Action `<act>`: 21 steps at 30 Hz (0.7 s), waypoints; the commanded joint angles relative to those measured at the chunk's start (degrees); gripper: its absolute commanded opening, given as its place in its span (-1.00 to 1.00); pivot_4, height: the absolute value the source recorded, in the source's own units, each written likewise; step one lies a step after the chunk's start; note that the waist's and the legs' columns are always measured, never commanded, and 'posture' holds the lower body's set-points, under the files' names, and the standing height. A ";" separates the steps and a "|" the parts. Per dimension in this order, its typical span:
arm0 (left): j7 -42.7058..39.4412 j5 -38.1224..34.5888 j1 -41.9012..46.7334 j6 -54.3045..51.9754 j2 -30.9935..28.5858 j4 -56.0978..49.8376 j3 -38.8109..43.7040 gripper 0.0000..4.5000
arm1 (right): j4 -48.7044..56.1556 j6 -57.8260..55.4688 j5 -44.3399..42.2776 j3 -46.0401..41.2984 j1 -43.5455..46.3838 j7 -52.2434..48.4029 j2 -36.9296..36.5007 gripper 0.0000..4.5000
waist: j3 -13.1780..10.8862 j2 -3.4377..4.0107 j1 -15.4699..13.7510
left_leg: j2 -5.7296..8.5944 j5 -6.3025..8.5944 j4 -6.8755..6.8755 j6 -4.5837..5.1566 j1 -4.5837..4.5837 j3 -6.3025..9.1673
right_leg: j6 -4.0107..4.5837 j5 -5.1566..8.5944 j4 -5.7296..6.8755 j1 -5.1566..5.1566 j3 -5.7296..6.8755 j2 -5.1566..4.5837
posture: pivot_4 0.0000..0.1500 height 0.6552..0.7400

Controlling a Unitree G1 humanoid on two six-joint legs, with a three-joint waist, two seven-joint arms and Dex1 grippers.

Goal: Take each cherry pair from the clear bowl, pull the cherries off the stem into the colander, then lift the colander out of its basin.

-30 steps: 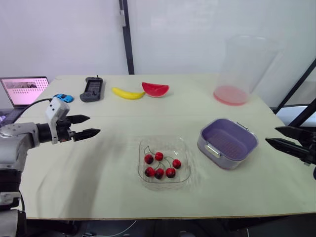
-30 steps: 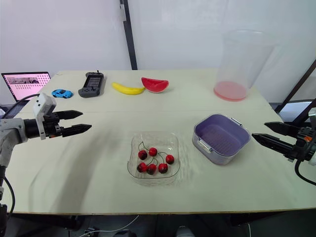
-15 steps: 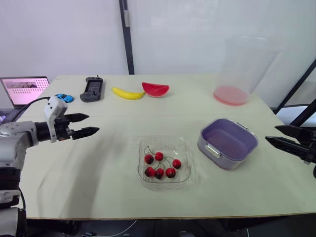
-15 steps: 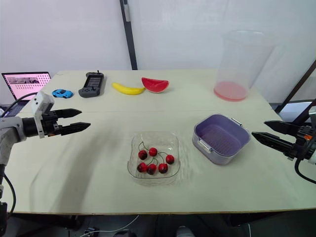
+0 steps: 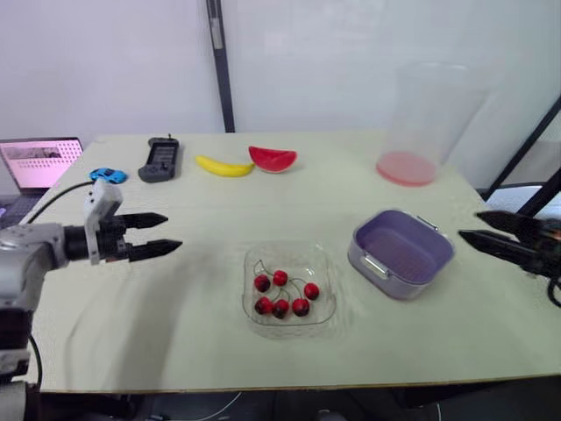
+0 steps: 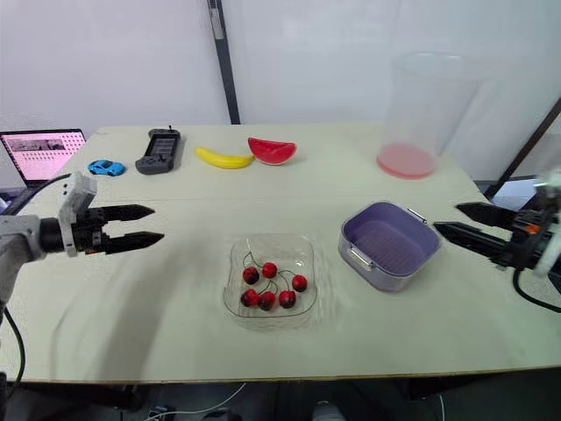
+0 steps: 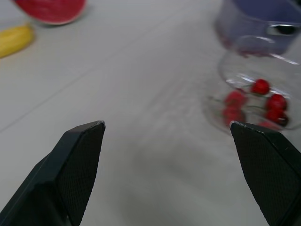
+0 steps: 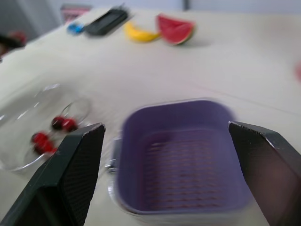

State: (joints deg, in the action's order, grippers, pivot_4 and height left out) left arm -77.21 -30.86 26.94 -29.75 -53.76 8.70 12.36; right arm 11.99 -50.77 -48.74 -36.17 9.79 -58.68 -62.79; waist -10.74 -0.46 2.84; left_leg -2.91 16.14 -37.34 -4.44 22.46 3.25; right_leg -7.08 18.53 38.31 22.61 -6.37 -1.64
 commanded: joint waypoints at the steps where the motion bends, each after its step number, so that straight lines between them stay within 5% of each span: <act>1: -1.57 -2.34 -2.99 0.51 -1.39 -5.76 2.33 0.98 | 10.11 -0.13 -1.10 5.65 3.29 1.45 -2.88 1.00 | 0.00 0.01 -0.25 | -0.01 0.00 0.00 0.00 -0.01 0.01 | 0.01 0.01 0.01 -0.01 0.01 0.00 | 1.00 0.95; 5: -1.90 -3.40 -7.43 1.70 -0.73 -10.46 2.97 0.98 | 16.68 -0.39 0.38 18.89 13.90 4.01 -3.73 1.00 | -0.01 0.01 -0.30 | 0.00 0.00 -0.05 0.00 0.00 0.04 | 0.02 0.01 -0.03 -0.05 0.05 -0.03 | 1.00 0.95; 10: -0.79 -5.72 -10.86 -0.14 0.10 -15.08 3.35 0.98 | 17.26 -10.30 2.81 40.95 37.45 6.35 4.07 1.00 | -0.02 0.01 -0.26 | -0.03 -0.01 0.00 -0.03 0.05 0.09 | 0.06 0.00 -0.02 0.05 0.12 -0.03 | 1.00 0.95; 17: 2.78 -6.83 -9.93 0.17 2.54 -16.96 3.27 0.98 | 15.31 -20.54 8.88 56.73 49.54 12.52 16.24 1.00 | -0.01 -0.02 -0.37 | -0.02 -0.02 -0.09 -0.04 0.36 0.17 | 0.12 0.03 0.06 0.30 0.22 -0.06 | 1.00 0.95; 21: 3.62 -6.70 -10.22 0.58 2.92 -17.79 3.10 1.00 | 15.25 -20.63 13.43 60.22 49.92 15.88 19.50 0.40 | 0.00 -0.02 -0.30 | -0.02 -0.02 -0.42 -0.03 0.85 0.26 | 0.12 0.03 0.44 0.81 0.28 -0.04 | 1.00 0.95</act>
State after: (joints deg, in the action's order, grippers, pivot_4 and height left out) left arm -73.95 -36.86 16.49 -29.84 -50.44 -7.31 14.31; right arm 26.47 -72.20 -37.74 24.66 58.51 -44.14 -43.26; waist -10.74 -0.49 2.54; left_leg -2.91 16.12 -37.88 -4.46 23.43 3.51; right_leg -6.96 18.56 38.95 23.56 -6.09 -1.68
